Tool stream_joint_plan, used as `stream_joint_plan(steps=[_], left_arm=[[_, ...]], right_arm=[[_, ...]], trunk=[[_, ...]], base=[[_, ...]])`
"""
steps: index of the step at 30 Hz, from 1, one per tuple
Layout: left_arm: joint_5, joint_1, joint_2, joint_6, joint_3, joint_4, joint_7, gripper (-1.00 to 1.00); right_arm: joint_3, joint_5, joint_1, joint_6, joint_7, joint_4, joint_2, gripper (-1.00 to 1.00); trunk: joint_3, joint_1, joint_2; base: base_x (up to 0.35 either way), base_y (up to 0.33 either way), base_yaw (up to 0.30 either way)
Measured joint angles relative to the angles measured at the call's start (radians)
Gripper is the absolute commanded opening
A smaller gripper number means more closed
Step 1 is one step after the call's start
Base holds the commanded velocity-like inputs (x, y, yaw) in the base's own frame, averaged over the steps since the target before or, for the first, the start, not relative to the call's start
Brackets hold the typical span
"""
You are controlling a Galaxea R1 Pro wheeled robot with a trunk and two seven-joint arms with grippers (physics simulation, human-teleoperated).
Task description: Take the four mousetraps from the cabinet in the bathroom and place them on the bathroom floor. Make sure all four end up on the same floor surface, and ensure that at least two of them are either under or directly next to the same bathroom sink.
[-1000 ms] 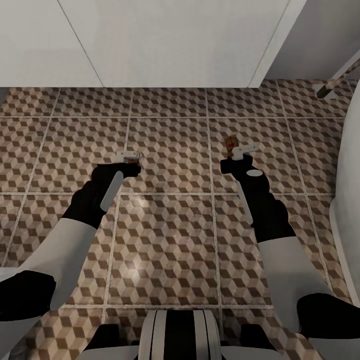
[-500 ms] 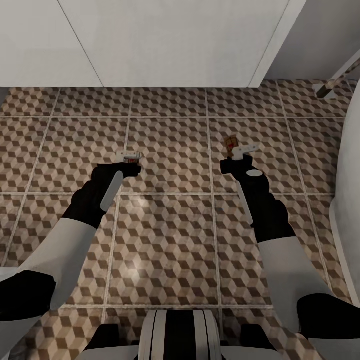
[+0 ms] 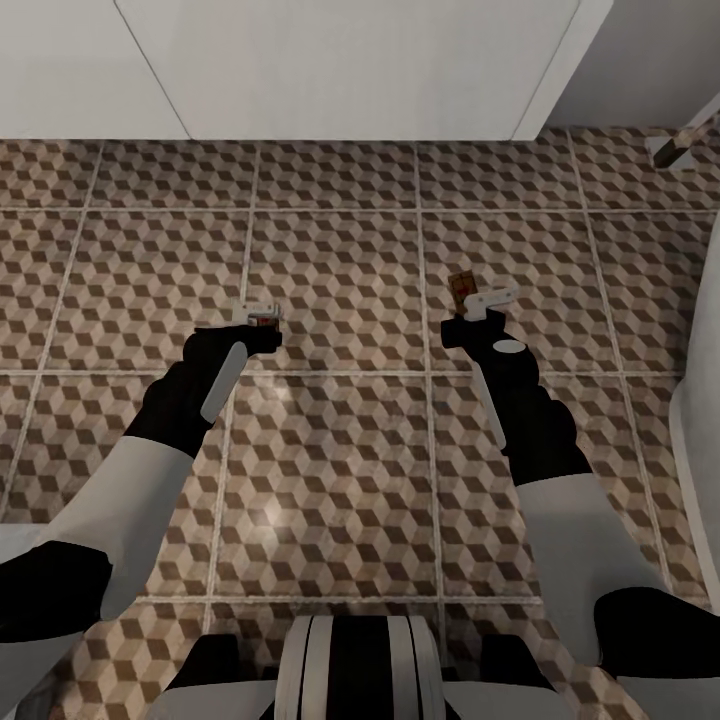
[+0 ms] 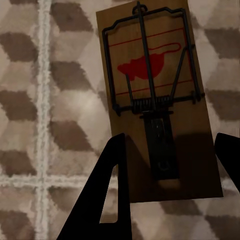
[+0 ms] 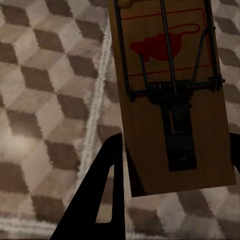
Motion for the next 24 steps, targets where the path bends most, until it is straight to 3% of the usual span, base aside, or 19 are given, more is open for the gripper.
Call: stream_joint_plan(steps=[24], left_arm=[[0.0, 0.0, 0.0, 0.0, -0.003, -0.067, 0.0, -1.0]], right_arm=[[0.0, 0.001, 0.003, -0.001, 0.0, 0.0, -0.002, -1.0]], trunk=[[0.0, 0.0, 0.0]], base=[[0.005, 0.0, 0.0]])
